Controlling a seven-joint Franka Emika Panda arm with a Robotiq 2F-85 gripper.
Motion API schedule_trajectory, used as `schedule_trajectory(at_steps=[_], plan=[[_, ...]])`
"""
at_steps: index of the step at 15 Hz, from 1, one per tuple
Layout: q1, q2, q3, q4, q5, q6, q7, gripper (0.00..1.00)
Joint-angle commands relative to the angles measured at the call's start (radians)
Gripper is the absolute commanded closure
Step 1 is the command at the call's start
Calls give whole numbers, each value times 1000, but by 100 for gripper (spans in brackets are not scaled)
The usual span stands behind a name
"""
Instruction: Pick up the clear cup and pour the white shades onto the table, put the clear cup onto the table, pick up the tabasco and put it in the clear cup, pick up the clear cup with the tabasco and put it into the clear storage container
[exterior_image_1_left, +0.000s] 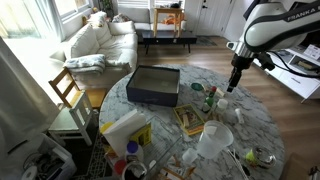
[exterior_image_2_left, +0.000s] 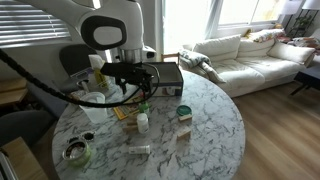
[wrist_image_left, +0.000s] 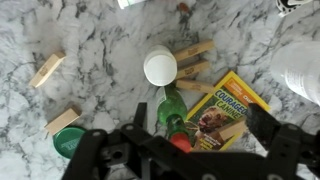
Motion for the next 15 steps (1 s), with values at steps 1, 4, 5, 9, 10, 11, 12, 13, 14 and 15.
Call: schedule_trajectory(at_steps=[1,4,5,9,10,11,12,13,14,15], plan=[[-16,59,-1,25,116,16,-38,0],[-33,98,2,19,185,121,-58,0],[-40,110,5,19,211,159,-70,0],[-68,148,22,25,309,198,-102,0],[-74,154,26,29,331,185,-109,0],[-79,159,29,32,350,177,-114,0],[-85,163,33,35,371,174,-120,0],[-89,165,38,37,391,174,-129,0],[-93,167,43,37,413,176,-140,0],[-96,168,48,36,434,178,-153,0]])
